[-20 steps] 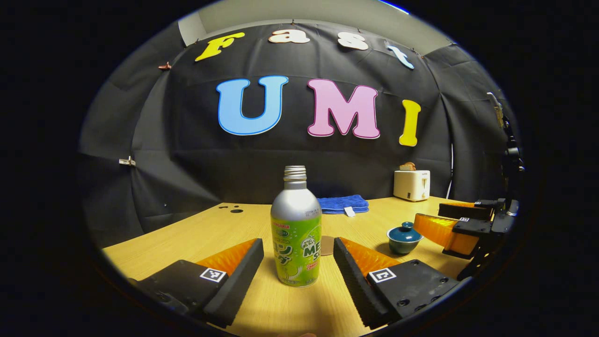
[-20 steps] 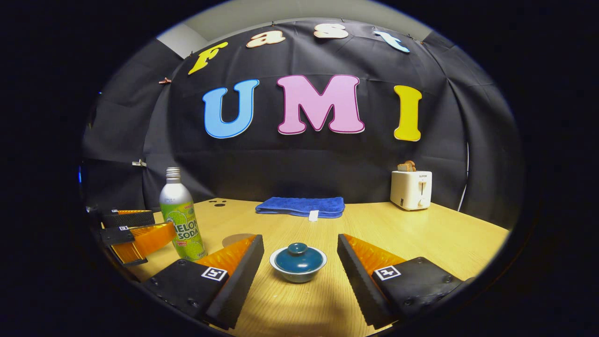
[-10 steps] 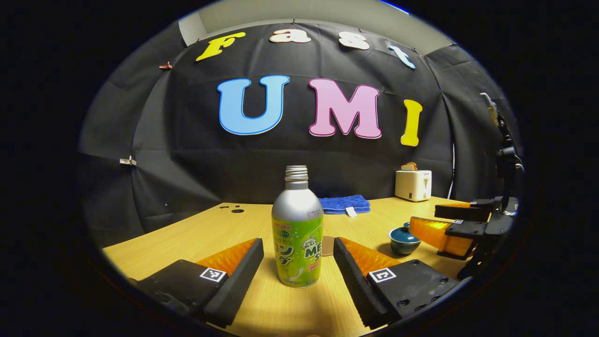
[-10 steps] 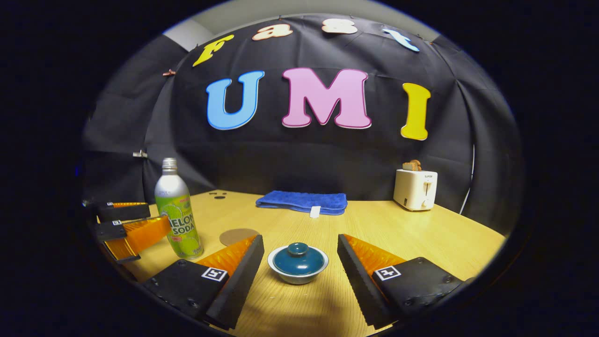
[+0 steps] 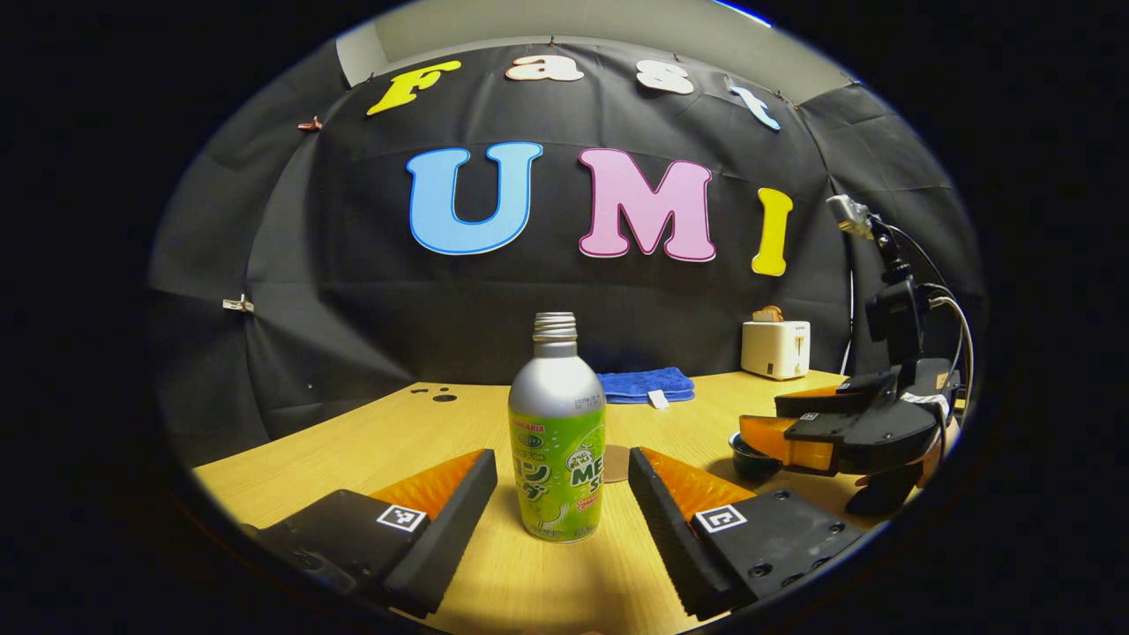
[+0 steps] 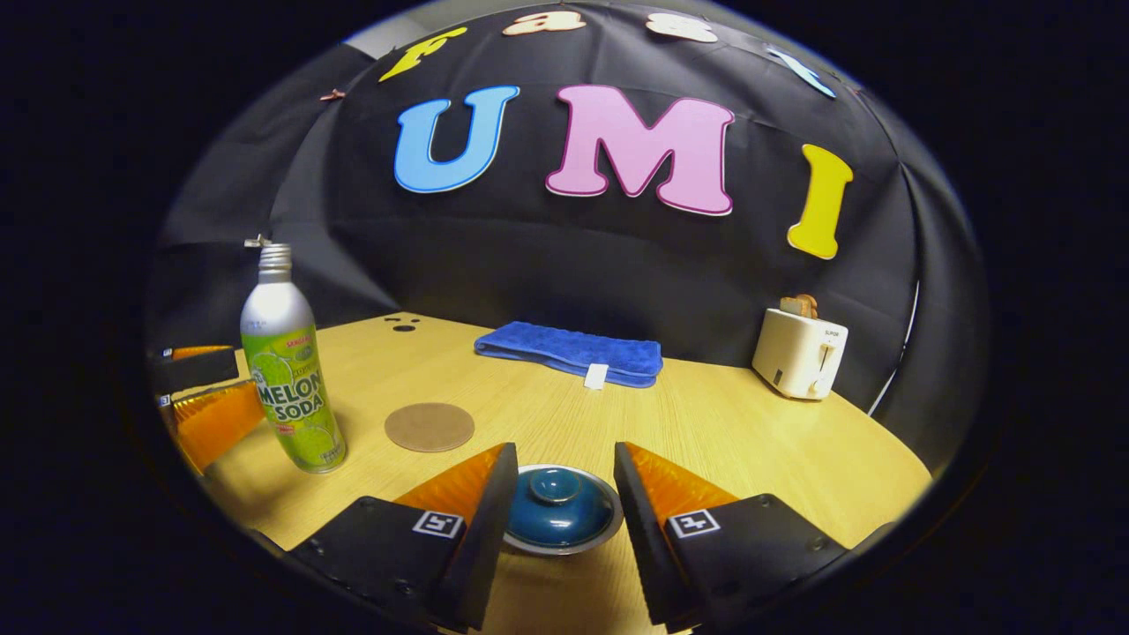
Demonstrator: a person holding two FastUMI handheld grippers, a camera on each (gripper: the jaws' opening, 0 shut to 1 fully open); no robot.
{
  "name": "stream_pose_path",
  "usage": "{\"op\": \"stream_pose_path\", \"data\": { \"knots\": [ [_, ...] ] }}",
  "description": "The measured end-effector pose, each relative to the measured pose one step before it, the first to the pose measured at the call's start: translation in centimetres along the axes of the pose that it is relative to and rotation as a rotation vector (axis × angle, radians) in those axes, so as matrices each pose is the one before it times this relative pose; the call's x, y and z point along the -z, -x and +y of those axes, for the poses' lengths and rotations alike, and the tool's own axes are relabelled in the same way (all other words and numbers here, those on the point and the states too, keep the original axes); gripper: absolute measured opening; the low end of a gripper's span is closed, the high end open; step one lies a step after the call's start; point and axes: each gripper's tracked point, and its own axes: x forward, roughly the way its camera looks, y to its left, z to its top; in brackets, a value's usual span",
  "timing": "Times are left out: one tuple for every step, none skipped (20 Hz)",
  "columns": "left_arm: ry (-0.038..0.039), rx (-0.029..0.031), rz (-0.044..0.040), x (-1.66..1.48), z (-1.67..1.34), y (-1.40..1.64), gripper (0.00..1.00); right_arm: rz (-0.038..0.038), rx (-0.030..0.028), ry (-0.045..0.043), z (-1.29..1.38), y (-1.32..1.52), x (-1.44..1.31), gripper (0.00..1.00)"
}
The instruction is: Open the teacup lid with one hand, grasp the water bottle and pour water into the teacup with the other hand; after pouring, place the water bottle on the coaster and then close the teacup lid.
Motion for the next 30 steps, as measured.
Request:
{"op": "stream_pose_path", "data": {
  "knots": [
    [0.00002,0.00014,0.00018,0.047,-0.009,-0.033,0.95,0.00691,-0.0065,0.01363,0.208,-0.11,0.002,0.64],
    [-0.00007,0.00012,0.00007,-0.081,-0.026,-0.067,0.95,0.00627,-0.0034,0.01109,0.205,-0.249,0.159,0.58],
    [0.00024,0.00006,0.00009,0.059,-0.006,0.037,0.95,-0.00053,0.00249,0.00625,-0.044,-0.04,-0.065,0.51],
    [0.0001,0.00005,-0.00013,-0.025,0.013,-0.045,0.95,0.00181,0.00081,0.0042,-0.052,0.054,-0.07,0.5],
    [-0.00008,-0.00006,0.00016,0.041,-0.024,0.01,0.95,-0.00117,-0.01375,0.00241,0.238,-0.012,0.008,0.5],
    [-0.00031,0.00014,-0.00029,-0.1,0.016,0.054,0.95,0.00069,0.00775,-0.00547,0.007,-0.017,-0.033,0.49],
    [0.0,-0.00041,0.0003,0.074,-0.021,0.015,0.95,0.00202,-0.00413,-0.00472,0.14,0.039,-0.064,0.42],
    [0.00037,0.00007,-0.00045,-0.031,-0.009,-0.078,0.95,-0.00221,0.00828,-0.00607,-0.412,0.211,-0.159,0.41],
    [-0.00019,-0.00022,-0.00014,0.051,-0.021,0.067,0.95,-0.00104,-0.00457,-0.0039,-0.09,-0.331,0.105,0.35],
    [-0.00011,0.00029,0.00045,-0.11,-0.002,-0.023,0.95,0.00135,-0.00306,-0.00329,0.04,-0.117,0.008,0.34],
    [0.00003,-0.00016,0.0001,0.078,0.019,-0.003,0.95,-0.00279,-0.00181,0.00113,0.129,0.014,-0.008,0.32],
    [0.00007,-0.00008,-0.00025,-0.041,-0.009,0.032,0.95,-0.00047,-0.00219,0.00415,0.064,0.266,-0.111,0.31],
    [-0.00009,-0.0001,-0.00011,0.062,0.017,0.017,0.95,-0.00465,-0.00034,0.00776,0.1,0.046,-0.012,0.31],
    [-0.00026,-0.00027,0.00029,-0.075,-0.002,-0.007,0.95,-0.01023,0.00159,0.01058,0.129,0.197,-0.235,0.31],
    [-0.00008,0.00008,-0.00085,0.025,-0.025,0.005,0.95,-0.02154,0.00649,0.01041,-0.071,0.331,-0.434,0.31],
    [0.00019,-0.00013,0.00022,-0.053,0.011,0.019,0.95,-0.02839,0.00913,0.01,-0.144,0.263,-0.454,0.31],
    [-0.00023,-0.00024,-0.00047,0.073,0.031,0.036,0.95,-0.0336,0.01403,0.00845,-0.156,0.38,-0.556,0.31],
    [0.00036,-0.00159,0.00024,-0.052,0.033,-0.035,0.95,-0.02631,0.01192,0.00513,-0.068,0.345,-0.372,0.31],
    [-0.00014,-0.00078,-0.00026,0.086,-0.016,0.013,0.95,-0.03108,0.01329,0.00364,-0.208,0.348,-0.436,0.31],
    [0.0,-0.00091,-0.00055,-0.105,-0.015,-0.059,0.95,-0.02474,0.01201,0.00064,-0.172,0.186,-0.362,0.31],
    [0.00033,-0.00132,0.00029,0.057,0.077,-0.091,0.95,-0.02142,0.00943,-0.00306,-0.204,0.271,-0.287,0.31],
    [0.00014,-0.00066,0.00119,-0.064,0.002,0.015,0.95,-0.00502,-0.00328,-0.01658,-0.066,0.084,-0.136,0.31],
    [-0.00002,-0.00125,0.00031,0.078,0.069,-0.523,0.95,0.00232,-0.00461,-0.0309,-0.074,0.16,0.44,0.31],
    [0.00059,-0.00231,0.00069,-0.036,0.038,-0.291,0.95,-0.00429,0.00512,-0.0324,-0.319,0.07,-0.163,0.31],
    [0.00034,-0.00343,-0.00091,0.042,0.094,-0.234,0.95,0.00526,0.00297,-0.04038,-0.586,-0.052,0.323,0.31],
    [0.00041,-0.00139,0.00109,-0.113,-0.005,-0.31,0.95,-0.00265,-0.00073,-0.04965,-0.473,0.134,0.036,0.31],
    [0.00009,-0.00336,-0.00155,0.118,-0.001,-0.393,0.95,0.00305,0.00281,-0.05792,-0.56,0.109,0.215,0.31],
    [-0.00047,-0.00203,0.00283,-0.032,0.071,-0.375,0.95,0.00109,0.00639,-0.04045,-0.562,0.122,-0.13,0.31],
    [-0.00025,0.00072,-0.00172,0.035,-0.104,-0.339,0.95,-0.00453,0.02201,0.01282,-0.537,0.337,0.009,0.31],
    [0.00039,0.00104,0.00032,0.004,-0.084,-0.46,0.95,-0.0039,0.00618,0.01204,-0.864,0.325,-0.372,0.31]
  ]
}}
